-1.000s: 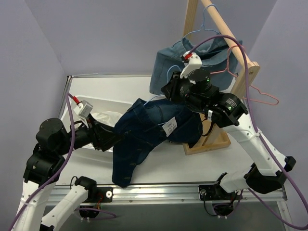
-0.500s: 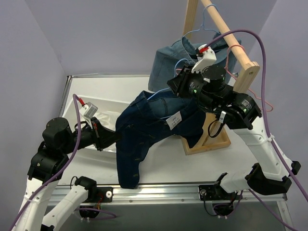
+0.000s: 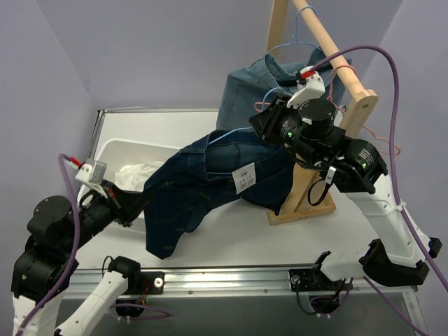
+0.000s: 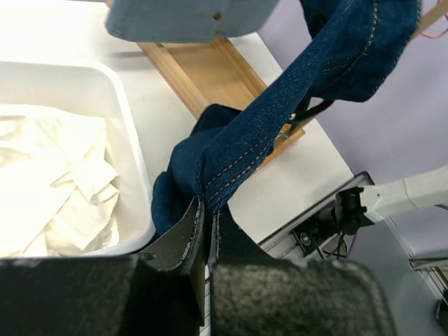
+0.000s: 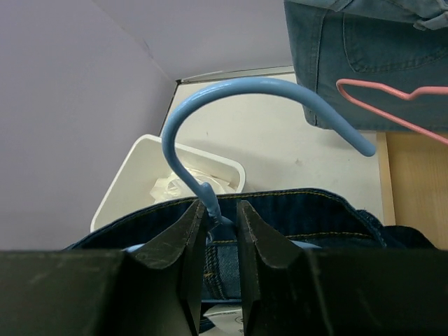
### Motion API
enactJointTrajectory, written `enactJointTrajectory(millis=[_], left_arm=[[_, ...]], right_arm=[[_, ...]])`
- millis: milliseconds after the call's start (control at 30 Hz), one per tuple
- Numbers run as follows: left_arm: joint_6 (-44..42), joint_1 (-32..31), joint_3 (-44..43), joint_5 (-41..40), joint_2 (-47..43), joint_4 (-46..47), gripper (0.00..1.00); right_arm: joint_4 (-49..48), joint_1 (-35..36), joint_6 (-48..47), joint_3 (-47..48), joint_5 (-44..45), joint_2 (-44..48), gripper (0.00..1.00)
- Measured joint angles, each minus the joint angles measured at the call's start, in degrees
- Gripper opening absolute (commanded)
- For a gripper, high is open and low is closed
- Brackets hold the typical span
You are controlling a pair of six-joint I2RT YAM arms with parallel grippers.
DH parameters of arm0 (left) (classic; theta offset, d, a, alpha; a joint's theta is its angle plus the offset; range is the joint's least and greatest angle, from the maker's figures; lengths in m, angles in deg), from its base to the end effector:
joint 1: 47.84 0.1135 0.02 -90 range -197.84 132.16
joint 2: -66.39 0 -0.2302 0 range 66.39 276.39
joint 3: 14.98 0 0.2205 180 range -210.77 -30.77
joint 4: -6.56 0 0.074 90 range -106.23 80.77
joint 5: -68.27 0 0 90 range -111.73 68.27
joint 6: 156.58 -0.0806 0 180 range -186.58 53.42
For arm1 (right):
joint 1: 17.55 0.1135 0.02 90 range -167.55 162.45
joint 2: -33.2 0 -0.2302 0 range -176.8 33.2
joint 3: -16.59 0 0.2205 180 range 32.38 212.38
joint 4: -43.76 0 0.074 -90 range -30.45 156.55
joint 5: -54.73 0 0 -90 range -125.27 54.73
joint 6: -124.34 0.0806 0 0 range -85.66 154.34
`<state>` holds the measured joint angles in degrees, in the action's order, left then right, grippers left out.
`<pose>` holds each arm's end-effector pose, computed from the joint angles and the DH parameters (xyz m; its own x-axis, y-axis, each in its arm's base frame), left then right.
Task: Remove the skirt from the hanger
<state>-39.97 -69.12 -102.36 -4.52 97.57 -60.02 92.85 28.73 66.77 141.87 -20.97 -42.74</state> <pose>0.0792 -0.0564 0.3887 -0.4269 -0.2929 -0.8556 0.4772 0.7307 -0.4882 0.1940 0.1740 0.5047 -0.2815 0.4575 -0.8435 -0.4486 0.7143 0.5372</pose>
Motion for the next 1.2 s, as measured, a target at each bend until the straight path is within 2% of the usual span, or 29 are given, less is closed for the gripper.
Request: enactJointTrajectory(millis=[300, 500, 733, 900, 1200], left_arm=[[1.88, -0.37, -4.85, -9.55, -1.9, -7.43, 0.02], [4.48, -2.97, -12.57, -17.07, 1.14, -10.38, 0.02], [7.45, -4.15, -17.86, -23.19, 5.79, -12.07, 0.02], [10.29, -4.26, -20.22, -22.62, 8.96, -11.13, 0.02], [16.65, -4.26, -21.97, -13.99, 15.34, 2.1, 0.02]], right_arm=[[-0.37, 0.02, 1.86, -1.7, 0.72, 0.63, 0.0], [-2.25, -0.11, 0.52, -7.78, -1.77, 3.28, 0.0], [-2.62, -0.22, -1.97, -8.13, -3.19, 4.76, 0.0], [-3.28, -1.22, -4.66, -9.03, -6.56, 5.05, 0.0], [-6.21, -1.42, -5.14, -16.09, -10.97, 5.4, 0.0]])
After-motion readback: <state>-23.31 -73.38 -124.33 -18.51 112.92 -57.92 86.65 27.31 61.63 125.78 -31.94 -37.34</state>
